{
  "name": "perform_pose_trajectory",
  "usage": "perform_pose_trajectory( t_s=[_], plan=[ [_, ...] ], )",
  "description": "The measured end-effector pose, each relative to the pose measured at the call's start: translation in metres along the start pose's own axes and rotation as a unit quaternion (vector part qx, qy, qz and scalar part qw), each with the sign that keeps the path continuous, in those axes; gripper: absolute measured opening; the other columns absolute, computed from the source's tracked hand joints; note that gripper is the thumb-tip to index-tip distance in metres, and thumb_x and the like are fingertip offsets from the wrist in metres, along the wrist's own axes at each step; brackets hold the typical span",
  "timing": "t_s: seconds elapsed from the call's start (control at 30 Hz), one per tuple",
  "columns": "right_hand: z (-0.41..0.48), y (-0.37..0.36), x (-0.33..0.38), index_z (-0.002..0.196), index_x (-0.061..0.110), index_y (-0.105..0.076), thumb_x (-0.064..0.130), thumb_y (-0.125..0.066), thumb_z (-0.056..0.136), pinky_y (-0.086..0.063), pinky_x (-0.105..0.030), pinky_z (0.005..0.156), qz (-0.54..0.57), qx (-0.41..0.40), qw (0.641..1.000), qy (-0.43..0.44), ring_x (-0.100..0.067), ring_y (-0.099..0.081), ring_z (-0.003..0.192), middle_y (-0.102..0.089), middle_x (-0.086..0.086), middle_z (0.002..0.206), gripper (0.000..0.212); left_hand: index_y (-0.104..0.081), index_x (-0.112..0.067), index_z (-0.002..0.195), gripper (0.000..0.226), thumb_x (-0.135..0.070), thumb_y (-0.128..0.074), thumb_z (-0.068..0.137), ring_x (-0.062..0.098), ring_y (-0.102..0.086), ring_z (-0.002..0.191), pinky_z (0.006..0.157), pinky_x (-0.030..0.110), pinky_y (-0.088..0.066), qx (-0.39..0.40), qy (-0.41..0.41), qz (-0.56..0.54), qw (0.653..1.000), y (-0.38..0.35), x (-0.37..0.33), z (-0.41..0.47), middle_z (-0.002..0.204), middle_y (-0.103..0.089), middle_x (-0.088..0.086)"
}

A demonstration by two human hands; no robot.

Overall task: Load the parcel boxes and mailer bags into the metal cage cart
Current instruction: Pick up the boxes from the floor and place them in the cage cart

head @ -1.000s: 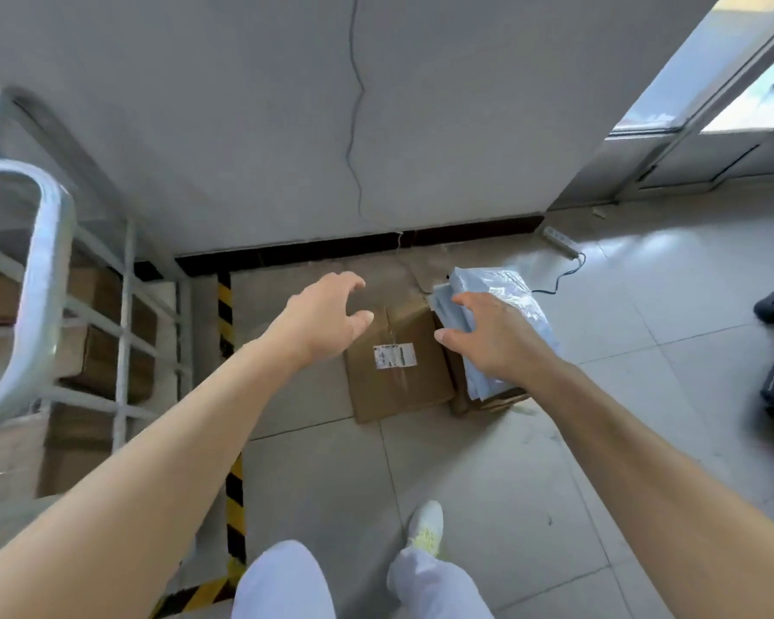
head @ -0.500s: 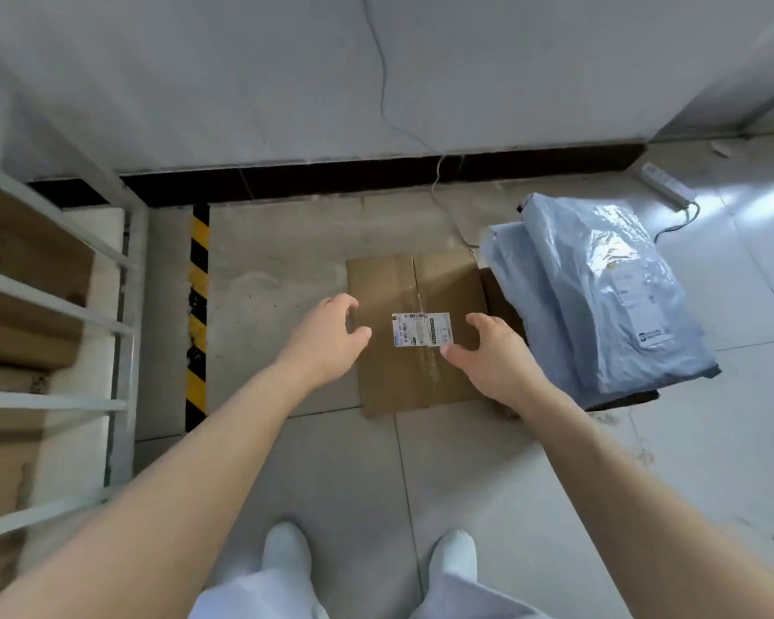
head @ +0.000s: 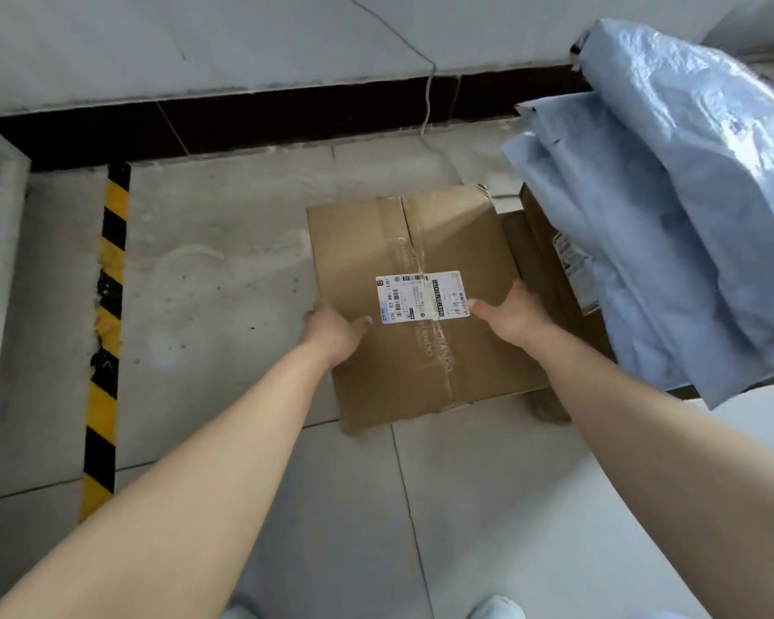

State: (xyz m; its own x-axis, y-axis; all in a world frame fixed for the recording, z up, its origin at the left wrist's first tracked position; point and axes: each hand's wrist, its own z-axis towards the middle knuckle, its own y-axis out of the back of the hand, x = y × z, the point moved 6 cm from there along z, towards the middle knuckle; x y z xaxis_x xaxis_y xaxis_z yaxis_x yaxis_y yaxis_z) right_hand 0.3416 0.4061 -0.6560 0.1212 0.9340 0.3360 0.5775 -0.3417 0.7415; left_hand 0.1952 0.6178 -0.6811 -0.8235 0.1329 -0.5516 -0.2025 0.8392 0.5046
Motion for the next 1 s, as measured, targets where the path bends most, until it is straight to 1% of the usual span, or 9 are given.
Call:
perform_pose_trajectory(
  t_s=[0.13,0.23,0.33,0.4,0.43,0.53,0.67,0.87,1.0],
  plan=[
    [0.028,-0.01,-0.024,0.153,0.005,-0.006,0.052,-0.059,0.088,-0.031,-0.041,0.11,0.1,-0.007,0.993,-0.058,-0.033,-0.029,0.142,-0.023,-0.014,0.157,0.096,-0.036,-0.006,0.139,0.091,-0.05,-0.072,0.069,0.029,-0.052,0.123,0.104,0.04,-0.044,0.008,0.053,-0.107,0.993,-0.017,0.013,0.031,0.141,-0.048,0.009],
    [0.037,-0.015,-0.028,0.151,0.008,-0.02,0.061,-0.065,0.079,-0.036,-0.041,0.108,0.182,0.0,0.978,-0.1,-0.032,-0.039,0.135,-0.036,-0.011,0.151,0.101,-0.043,-0.013,0.137,0.103,-0.059,-0.071,0.05,0.024,-0.055,0.12,0.103,0.04,-0.045,0.001,0.09,-0.167,0.982,-0.018,0.019,0.045,0.136,-0.054,0.004],
    [0.042,-0.027,-0.024,0.142,0.009,-0.038,0.068,-0.073,0.063,-0.043,-0.042,0.103,0.246,0.008,0.964,-0.103,-0.031,-0.052,0.122,-0.051,-0.008,0.138,0.105,-0.022,-0.006,0.147,0.107,-0.053,-0.077,0.068,0.025,-0.036,0.136,0.109,0.038,-0.035,-0.045,0.111,-0.176,0.977,-0.009,0.014,0.035,0.149,-0.032,0.008],
    [0.042,-0.036,-0.023,0.139,0.013,-0.038,0.079,-0.073,0.038,-0.044,-0.046,0.1,0.245,-0.003,0.963,-0.108,-0.032,-0.052,0.119,-0.05,-0.008,0.136,0.126,-0.015,-0.003,0.147,0.107,-0.048,-0.078,0.072,0.028,-0.029,0.137,0.109,0.039,-0.033,-0.105,0.129,-0.152,0.974,0.002,0.017,0.031,0.15,-0.023,0.01],
    [0.04,-0.041,-0.021,0.139,0.014,-0.037,0.081,-0.072,0.034,-0.044,-0.048,0.1,0.241,-0.001,0.964,-0.109,-0.032,-0.051,0.12,-0.047,-0.009,0.137,0.129,-0.016,-0.004,0.145,0.111,-0.048,-0.081,0.068,0.03,-0.029,0.137,0.11,0.042,-0.033,-0.133,0.134,-0.141,0.972,0.01,0.019,0.031,0.149,-0.022,0.01],
    [0.019,-0.041,-0.007,0.139,0.009,-0.037,0.067,-0.077,0.056,-0.046,-0.043,0.099,0.259,0.003,0.96,-0.103,-0.03,-0.054,0.117,-0.049,-0.009,0.136,0.109,-0.022,-0.003,0.139,0.116,-0.051,-0.086,0.055,0.033,-0.034,0.131,0.107,0.047,-0.035,-0.19,0.141,-0.128,0.963,0.032,0.023,0.026,0.143,-0.026,0.011],
    [-0.017,-0.025,0.019,0.132,0.004,-0.041,0.047,-0.079,0.073,-0.046,-0.033,0.092,0.281,0.001,0.955,-0.092,-0.026,-0.057,0.115,-0.057,-0.007,0.129,0.082,-0.024,-0.001,0.138,0.111,-0.051,-0.085,0.059,0.033,-0.033,0.128,0.102,0.041,-0.035,-0.223,0.149,-0.097,0.958,0.07,0.014,-0.009,0.142,-0.03,0.013],
    [-0.112,0.062,0.087,0.146,-0.004,-0.017,0.047,-0.073,0.079,-0.04,-0.034,0.097,0.246,-0.015,0.967,-0.06,-0.03,-0.049,0.125,-0.048,-0.014,0.138,0.101,-0.028,-0.002,0.135,0.104,-0.046,-0.086,0.06,0.033,-0.037,0.126,0.1,0.041,-0.038,-0.236,0.145,-0.114,0.954,0.16,-0.04,-0.107,0.14,-0.034,0.013],
    [-0.188,0.144,0.138,0.142,0.001,-0.021,0.047,-0.075,0.076,-0.041,-0.034,0.086,0.254,-0.034,0.966,-0.049,-0.03,-0.051,0.118,-0.051,-0.012,0.132,0.096,-0.025,-0.002,0.14,0.107,-0.051,-0.083,0.064,0.032,-0.036,0.127,0.1,0.04,-0.035,-0.248,0.15,-0.081,0.954,0.233,-0.097,-0.195,0.142,-0.034,0.012]
  ],
)
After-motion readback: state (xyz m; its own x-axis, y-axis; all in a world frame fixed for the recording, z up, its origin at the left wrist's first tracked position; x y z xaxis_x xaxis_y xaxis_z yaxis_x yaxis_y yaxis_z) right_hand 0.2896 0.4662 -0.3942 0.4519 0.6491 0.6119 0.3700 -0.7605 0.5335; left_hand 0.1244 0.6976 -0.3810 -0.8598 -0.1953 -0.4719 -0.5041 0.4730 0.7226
